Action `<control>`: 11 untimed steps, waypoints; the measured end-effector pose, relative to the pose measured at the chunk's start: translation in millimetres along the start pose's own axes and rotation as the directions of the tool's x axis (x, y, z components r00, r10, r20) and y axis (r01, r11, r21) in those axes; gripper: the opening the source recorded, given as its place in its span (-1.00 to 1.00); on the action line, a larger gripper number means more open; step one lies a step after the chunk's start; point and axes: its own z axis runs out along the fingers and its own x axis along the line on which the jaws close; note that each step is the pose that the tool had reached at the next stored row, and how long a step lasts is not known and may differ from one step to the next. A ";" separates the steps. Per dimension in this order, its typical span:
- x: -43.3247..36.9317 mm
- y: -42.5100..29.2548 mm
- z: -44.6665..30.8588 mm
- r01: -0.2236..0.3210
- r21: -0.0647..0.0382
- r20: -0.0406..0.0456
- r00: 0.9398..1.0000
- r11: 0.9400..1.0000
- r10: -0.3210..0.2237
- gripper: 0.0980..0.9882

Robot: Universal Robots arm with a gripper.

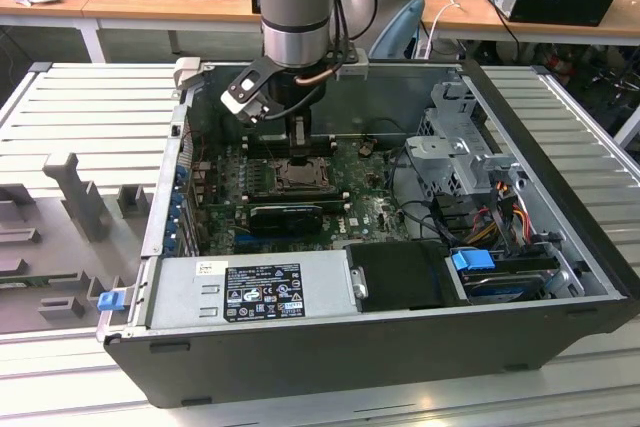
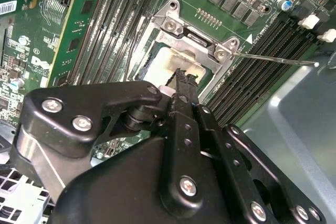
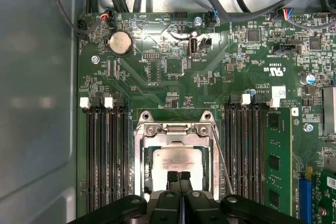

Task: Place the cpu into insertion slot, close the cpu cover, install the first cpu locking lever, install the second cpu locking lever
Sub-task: 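Install the first cpu locking lever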

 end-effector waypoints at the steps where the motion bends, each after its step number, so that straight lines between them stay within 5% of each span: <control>1: 0.0 0.0 0.0 0.000 0.000 0.000 1.000 1.000 0.000 -0.98; 11: 0.0 0.6 -12.7 0.000 0.000 0.000 1.000 1.000 0.000 -0.98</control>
